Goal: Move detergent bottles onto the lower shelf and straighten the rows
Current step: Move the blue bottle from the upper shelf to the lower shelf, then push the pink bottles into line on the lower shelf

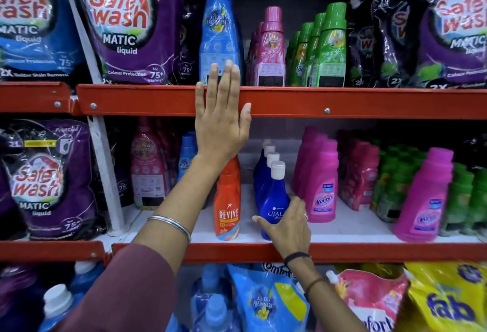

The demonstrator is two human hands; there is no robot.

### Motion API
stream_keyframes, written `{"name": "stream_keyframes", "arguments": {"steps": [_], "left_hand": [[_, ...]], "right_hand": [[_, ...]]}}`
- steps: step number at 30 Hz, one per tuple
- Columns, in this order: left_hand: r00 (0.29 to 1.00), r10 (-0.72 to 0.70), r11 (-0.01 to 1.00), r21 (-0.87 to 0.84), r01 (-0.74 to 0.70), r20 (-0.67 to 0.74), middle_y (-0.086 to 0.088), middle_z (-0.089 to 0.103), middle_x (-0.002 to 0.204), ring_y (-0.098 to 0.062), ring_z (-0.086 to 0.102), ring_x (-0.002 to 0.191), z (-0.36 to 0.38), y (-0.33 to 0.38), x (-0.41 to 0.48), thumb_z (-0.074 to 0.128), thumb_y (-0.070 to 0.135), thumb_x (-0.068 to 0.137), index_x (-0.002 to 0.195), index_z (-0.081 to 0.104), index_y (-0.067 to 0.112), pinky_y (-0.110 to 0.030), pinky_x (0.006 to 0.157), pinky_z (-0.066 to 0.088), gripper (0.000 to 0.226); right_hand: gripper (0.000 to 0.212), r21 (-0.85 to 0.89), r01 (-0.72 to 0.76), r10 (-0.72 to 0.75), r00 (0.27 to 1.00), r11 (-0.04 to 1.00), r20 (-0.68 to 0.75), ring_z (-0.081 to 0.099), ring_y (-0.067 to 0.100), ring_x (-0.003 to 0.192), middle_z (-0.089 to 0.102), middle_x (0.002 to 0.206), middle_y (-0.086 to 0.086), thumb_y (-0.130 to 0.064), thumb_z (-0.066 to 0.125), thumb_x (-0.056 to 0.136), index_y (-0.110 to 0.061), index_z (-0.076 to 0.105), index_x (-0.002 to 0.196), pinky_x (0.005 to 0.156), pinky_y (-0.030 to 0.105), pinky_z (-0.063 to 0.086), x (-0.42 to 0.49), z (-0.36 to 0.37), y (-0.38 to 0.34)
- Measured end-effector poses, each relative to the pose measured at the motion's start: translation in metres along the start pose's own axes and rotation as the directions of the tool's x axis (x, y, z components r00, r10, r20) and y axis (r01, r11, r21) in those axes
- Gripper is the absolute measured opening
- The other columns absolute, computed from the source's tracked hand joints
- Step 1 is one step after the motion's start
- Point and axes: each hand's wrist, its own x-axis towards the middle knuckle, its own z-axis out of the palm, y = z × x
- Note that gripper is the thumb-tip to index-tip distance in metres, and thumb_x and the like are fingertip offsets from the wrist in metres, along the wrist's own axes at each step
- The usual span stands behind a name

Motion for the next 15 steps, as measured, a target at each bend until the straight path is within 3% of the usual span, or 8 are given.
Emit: {"name": "stream_keyframes", "arguments": {"steps": [6,9,11,15], "left_hand": [[1.000,0.013,1.000,-0.007,-0.013,0.001,-0.011,0.027,0.158,-0.030,0.019,0.147,0.000,-0.001,0.000,0.034,0.033,0.100,0.150,0.025,0.005,-0.038,0.120,-0.006,0.058],[1.000,0.017,1.000,-0.008,-0.017,0.007,-0.011,0.027,0.158,-0.030,0.018,0.147,0.000,-0.001,0.000,0.034,0.034,0.100,0.150,0.024,0.006,-0.038,0.120,-0.006,0.058],[1.000,0.018,1.000,-0.004,-0.018,0.015,-0.011,0.026,0.158,-0.030,0.018,0.147,0.000,-0.001,0.001,0.033,0.034,0.100,0.150,0.024,0.006,-0.039,0.120,-0.006,0.058],[1.000,0.011,1.000,-0.001,-0.011,0.021,-0.010,0.024,0.159,-0.030,0.015,0.148,0.000,0.001,0.000,0.031,0.035,0.102,0.151,0.022,0.006,-0.039,0.120,-0.006,0.058]], "right_hand": [[0.091,-0.081,0.018,-0.018,1.000,0.997,0.004,0.054,0.030,0.109,0.050,0.114,0.008,-0.069,0.069,0.053,-0.012,0.041,0.119,0.070,0.042,0.050,-0.003,-0.004,0.003],[0.092,-0.071,0.038,-0.040,0.999,0.997,-0.032,0.053,0.030,0.114,0.053,0.123,0.008,-0.073,0.062,0.058,-0.013,0.041,0.124,0.077,0.043,0.050,-0.002,-0.018,0.010],[0.088,-0.029,0.046,-0.049,0.993,0.999,-0.109,0.053,0.029,0.116,0.053,0.129,0.008,-0.070,0.061,0.063,-0.012,0.042,0.127,0.081,0.042,0.050,0.000,-0.035,0.020],[0.069,0.029,0.083,-0.070,0.946,0.996,-0.316,0.058,0.031,0.106,0.058,0.120,0.014,-0.056,0.064,0.073,-0.009,0.048,0.120,0.082,0.041,0.050,0.018,-0.076,0.054]]}}
